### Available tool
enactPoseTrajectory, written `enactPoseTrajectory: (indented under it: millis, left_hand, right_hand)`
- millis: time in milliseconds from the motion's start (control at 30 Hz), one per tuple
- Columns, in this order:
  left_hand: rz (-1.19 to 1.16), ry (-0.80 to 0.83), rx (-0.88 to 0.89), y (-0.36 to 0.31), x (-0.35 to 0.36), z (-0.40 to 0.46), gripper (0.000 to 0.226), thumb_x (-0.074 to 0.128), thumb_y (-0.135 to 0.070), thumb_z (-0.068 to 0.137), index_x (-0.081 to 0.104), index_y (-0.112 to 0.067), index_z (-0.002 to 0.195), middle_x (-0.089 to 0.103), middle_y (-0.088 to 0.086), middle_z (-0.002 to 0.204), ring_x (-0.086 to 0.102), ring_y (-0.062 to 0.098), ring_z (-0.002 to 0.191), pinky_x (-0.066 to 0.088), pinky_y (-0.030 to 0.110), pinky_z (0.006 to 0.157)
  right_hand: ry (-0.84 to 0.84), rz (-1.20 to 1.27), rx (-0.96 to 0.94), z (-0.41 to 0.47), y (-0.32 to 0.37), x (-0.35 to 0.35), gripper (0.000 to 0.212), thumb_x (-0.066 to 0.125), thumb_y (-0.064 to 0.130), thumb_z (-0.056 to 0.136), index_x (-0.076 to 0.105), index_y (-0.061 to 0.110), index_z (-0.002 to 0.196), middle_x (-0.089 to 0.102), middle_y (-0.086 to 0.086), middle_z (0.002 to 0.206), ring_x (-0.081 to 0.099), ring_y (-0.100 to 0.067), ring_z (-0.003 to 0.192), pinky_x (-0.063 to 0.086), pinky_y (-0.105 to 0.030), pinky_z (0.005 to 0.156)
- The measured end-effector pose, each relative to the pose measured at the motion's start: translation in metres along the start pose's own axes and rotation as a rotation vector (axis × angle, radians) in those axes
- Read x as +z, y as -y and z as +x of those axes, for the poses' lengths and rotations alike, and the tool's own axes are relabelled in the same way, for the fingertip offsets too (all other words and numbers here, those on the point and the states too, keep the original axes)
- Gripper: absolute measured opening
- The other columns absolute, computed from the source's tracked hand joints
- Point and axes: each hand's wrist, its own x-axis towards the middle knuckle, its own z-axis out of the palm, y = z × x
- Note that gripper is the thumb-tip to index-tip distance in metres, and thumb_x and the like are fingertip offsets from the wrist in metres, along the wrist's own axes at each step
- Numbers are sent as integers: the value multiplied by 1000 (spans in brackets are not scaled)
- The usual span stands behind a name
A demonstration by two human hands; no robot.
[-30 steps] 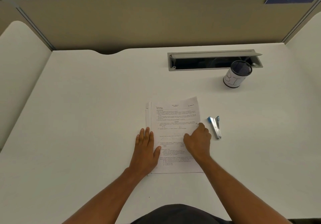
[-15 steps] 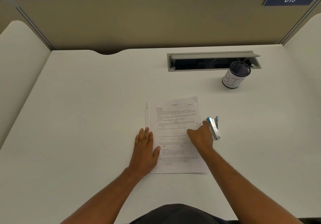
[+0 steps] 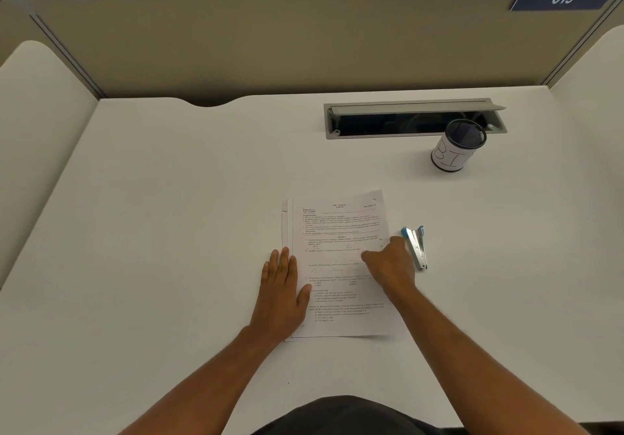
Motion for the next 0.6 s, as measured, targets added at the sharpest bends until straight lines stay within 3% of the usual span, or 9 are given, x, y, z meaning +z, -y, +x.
enactPoseTrajectory:
  millis: [133, 300, 400, 500, 600]
  left_hand:
    - [-6, 3, -8, -1, 0, 0, 74, 27, -48, 105, -2, -7, 159, -17, 8, 168, -25, 22, 152, -18, 35, 122]
    - [-16, -5, 4, -1, -1, -1, 73, 29, -46, 105, 1, -5, 159, -14, 10, 169, -24, 22, 152, -17, 35, 122]
    - [-21, -15, 14, -1, -2, -1, 73, 33, -44, 105, 5, -3, 159, -10, 12, 169, -22, 23, 153, -17, 35, 122]
    - [-25, -12, 13, 0, -2, -1, 73, 33, -44, 105, 4, -3, 159, -10, 13, 169, -22, 23, 153, -15, 36, 123]
    - [-29, -5, 7, -1, -3, -2, 73, 33, -43, 105, 4, -3, 159, -10, 13, 169, -20, 24, 154, -13, 37, 124]
  right_hand:
    - [25, -50, -43, -4, 0, 3, 59, 66, 21, 79, 43, 12, 134, 64, -4, 128, 64, -29, 107, 48, -31, 75]
    - [72, 66, -17, 0, -2, -3, 53, 70, 22, 80, 51, 17, 129, 67, -3, 120, 67, -27, 100, 59, -45, 86]
    - [160, 221, -15, 1, -6, -6, 32, 72, 18, 83, 61, 23, 112, 70, -2, 111, 67, -22, 90, 60, -38, 72]
    - [231, 369, -2, 1, -5, -13, 18, 73, 15, 86, 64, 27, 96, 71, 2, 103, 66, -19, 86, 51, -28, 56]
    - [281, 443, 54, 4, -2, -23, 23, 74, 17, 87, 65, 24, 108, 72, -1, 106, 69, -28, 90, 55, -33, 54]
